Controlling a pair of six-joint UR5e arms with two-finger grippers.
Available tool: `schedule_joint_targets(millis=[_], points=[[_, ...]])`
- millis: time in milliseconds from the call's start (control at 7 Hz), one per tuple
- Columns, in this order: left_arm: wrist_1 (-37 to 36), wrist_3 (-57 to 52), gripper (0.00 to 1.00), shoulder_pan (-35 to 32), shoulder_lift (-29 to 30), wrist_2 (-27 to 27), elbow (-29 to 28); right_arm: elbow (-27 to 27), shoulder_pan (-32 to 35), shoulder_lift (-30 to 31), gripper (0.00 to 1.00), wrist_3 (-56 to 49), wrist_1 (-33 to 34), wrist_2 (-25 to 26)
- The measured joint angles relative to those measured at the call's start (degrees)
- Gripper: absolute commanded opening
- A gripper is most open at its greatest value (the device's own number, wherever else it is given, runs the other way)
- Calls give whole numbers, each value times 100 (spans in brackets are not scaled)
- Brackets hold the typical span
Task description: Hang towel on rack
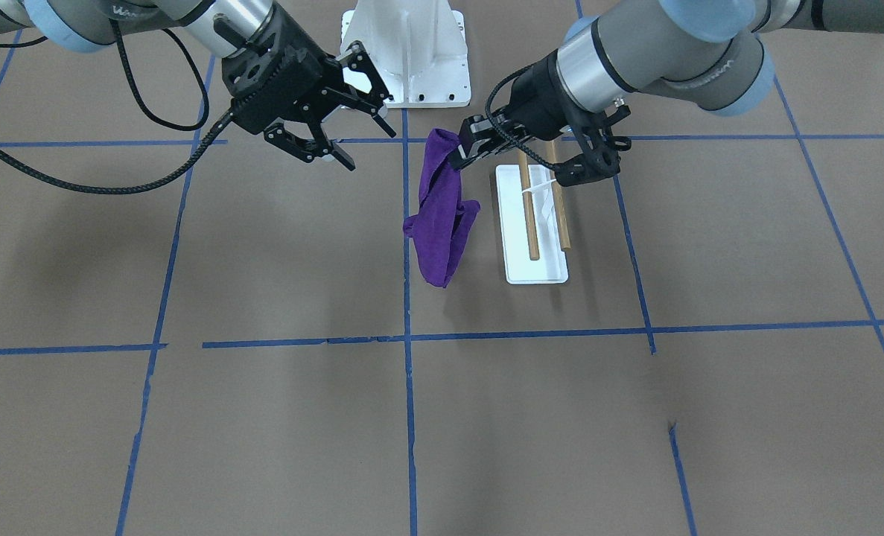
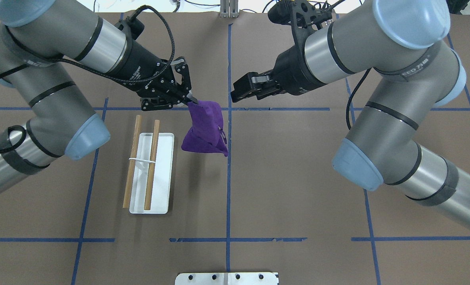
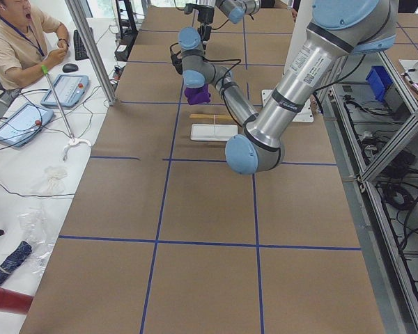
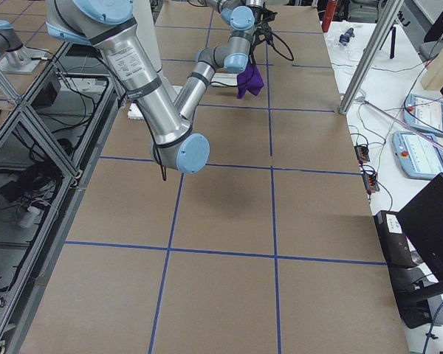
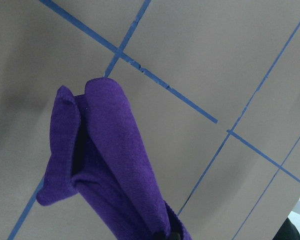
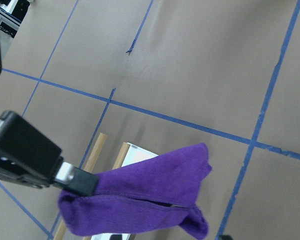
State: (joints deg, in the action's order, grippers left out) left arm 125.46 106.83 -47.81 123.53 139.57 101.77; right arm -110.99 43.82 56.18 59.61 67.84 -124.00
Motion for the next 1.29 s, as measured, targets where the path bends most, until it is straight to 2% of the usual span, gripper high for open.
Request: schedule_joint_targets(millis=[429,571,1000,1143,1286], points=[[87,-1168,0,-123,-1451,17,969,-204,305,497,100,8,-7,7],[179,-1409,0,-114,-1753,7,1107,-216,342,540,100,15,-8,12],[317,-2551,0,-376,-2742,15,1194,-216,442,605,100,27,-8,14],[374,-3015,6,-514,-3006,17,1097,-217,466,627,100,26,-8,8],[426,-3239,69,-564,-3076,16,903,-220,489,637,100,25,-8,3]])
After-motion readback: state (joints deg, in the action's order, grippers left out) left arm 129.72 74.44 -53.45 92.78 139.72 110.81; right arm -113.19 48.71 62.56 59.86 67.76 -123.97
